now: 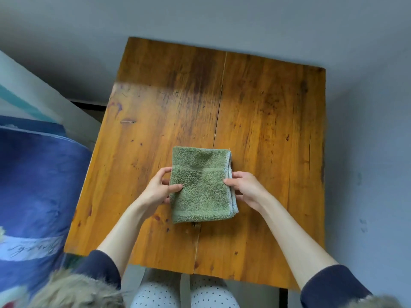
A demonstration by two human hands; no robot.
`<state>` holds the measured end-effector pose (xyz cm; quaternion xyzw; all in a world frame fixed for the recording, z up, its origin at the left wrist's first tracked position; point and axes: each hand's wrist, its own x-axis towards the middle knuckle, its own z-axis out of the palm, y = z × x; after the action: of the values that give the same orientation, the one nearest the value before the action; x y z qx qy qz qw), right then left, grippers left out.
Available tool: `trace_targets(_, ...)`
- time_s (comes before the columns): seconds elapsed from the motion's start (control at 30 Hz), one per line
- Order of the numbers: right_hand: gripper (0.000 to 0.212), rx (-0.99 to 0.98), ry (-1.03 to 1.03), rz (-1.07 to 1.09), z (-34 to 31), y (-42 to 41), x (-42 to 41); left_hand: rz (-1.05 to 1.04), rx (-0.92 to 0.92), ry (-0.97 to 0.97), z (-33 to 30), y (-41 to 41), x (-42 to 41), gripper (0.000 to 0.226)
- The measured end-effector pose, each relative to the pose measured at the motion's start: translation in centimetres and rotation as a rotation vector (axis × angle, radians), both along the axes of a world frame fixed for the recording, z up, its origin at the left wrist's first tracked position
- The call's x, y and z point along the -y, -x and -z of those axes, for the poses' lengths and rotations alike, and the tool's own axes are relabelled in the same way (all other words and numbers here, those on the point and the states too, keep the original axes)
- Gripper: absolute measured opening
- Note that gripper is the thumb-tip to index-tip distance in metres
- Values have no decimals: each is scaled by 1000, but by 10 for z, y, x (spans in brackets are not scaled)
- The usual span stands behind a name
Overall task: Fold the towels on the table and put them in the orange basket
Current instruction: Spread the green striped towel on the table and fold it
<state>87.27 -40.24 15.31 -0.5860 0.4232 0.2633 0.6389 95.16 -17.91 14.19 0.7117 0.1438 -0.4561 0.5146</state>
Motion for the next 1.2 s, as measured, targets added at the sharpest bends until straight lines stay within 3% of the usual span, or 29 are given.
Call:
trace_targets(0.17,15,23,-61,-139,-33,-6,-40,-117,-19,43,-28,20,-55,43)
trace_targets(0.4,27,159,-35,-353,-85,-32,-145,-374,101,67,-84,51,-160,43)
trace_targets(0.67,25,343,-41,-613,-141,-42,-339,-670,319,61,-151,108,-339,40)
trace_targets(0.87,18,404,-76,-833,-156,-20,-500,-867,465,-86,-169,188,-473,42)
trace_targets(1.03,17,404,-159,-1072,-160,0,-607,-1058,425,-170,-166,250,-554,50)
trace_targets(1.2,17,403,-155,-1213,-153,-8,-687,-1223,341,-171,-156,260,-612,56)
